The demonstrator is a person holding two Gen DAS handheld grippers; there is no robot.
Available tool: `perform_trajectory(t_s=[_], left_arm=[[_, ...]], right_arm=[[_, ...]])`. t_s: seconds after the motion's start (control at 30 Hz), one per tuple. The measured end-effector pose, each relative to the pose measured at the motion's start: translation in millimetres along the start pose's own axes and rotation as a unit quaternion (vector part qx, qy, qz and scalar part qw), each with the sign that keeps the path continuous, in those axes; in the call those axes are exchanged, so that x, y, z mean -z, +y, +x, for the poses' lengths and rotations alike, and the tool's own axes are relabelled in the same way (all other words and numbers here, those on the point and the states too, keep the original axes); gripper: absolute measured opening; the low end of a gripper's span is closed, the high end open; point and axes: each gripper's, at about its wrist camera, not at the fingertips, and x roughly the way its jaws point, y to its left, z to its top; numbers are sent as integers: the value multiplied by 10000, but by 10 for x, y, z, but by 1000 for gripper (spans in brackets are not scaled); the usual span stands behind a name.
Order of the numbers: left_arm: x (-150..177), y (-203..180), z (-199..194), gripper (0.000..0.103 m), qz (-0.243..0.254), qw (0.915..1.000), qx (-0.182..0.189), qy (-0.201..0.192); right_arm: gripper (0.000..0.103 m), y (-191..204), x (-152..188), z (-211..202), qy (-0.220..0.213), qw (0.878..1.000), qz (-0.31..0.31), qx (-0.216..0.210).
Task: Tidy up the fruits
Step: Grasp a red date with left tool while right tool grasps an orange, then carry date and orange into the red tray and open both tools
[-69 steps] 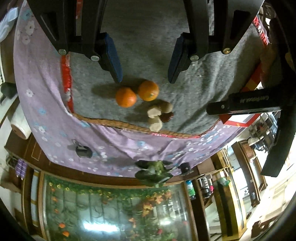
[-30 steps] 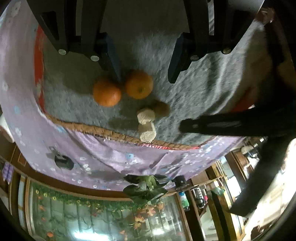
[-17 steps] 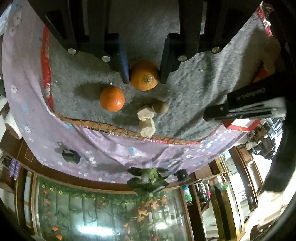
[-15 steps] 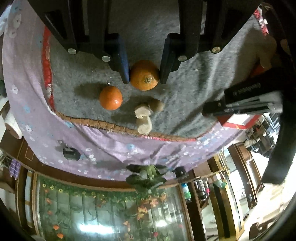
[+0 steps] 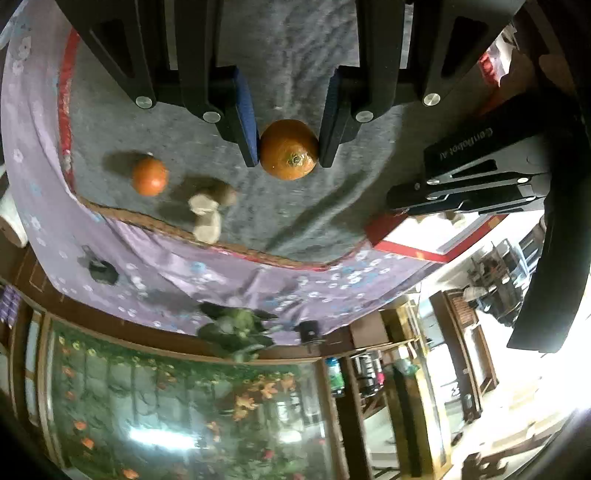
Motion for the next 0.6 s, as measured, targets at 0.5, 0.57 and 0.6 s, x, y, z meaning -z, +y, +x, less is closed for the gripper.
perform_trajectory(t_s=[0.5, 0.57, 0.6], left_arm=[[125, 389, -149, 16, -350, 9993, -112, -84], [134, 435, -169, 16, -375, 9991, -149, -102], [140, 469, -181, 16, -394, 9990, -171, -110]], right_arm=[[32, 441, -48, 98, 83, 9994, -315, -136], [32, 482, -61, 115, 101, 9992, -343, -157], [32, 496, -66, 120, 104, 9992, -355, -165]])
